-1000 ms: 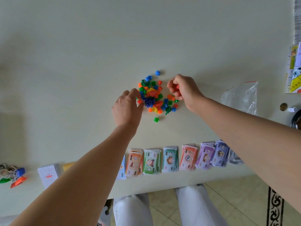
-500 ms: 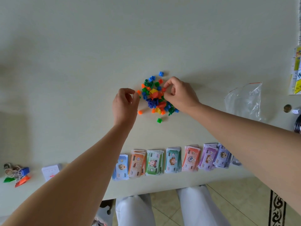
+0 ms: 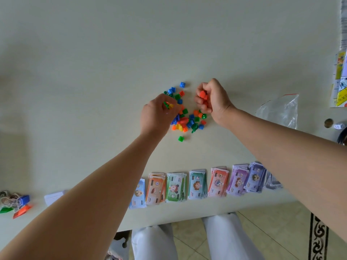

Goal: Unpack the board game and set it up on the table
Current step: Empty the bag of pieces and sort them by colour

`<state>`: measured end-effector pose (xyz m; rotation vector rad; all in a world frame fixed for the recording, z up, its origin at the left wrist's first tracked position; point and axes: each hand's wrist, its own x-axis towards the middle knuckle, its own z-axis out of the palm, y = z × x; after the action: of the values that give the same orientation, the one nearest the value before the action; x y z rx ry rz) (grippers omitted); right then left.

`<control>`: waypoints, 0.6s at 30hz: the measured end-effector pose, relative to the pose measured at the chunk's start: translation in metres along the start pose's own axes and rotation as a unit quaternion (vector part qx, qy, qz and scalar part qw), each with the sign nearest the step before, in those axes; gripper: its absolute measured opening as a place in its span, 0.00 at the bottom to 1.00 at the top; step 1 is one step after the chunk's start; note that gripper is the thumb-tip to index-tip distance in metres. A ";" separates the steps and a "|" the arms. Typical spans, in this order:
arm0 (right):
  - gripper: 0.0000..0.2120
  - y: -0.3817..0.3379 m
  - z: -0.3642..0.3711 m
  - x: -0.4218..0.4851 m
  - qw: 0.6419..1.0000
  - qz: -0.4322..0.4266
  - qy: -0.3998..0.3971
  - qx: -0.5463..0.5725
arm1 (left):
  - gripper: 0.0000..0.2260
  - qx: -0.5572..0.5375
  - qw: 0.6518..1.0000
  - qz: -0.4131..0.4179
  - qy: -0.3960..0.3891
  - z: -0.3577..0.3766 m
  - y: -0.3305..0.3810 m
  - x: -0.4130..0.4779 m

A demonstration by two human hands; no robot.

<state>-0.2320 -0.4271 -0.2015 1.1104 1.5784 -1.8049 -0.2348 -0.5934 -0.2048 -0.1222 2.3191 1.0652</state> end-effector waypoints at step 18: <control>0.10 0.015 0.015 0.014 0.813 -0.245 0.085 -0.521 | 0.06 0.129 0.989 0.037 0.069 -0.018 -0.022 -0.005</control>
<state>-0.2311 -0.4426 -0.2215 0.3265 2.6140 -0.7341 -0.2319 -0.6220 -0.2081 -0.0099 2.5818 0.8023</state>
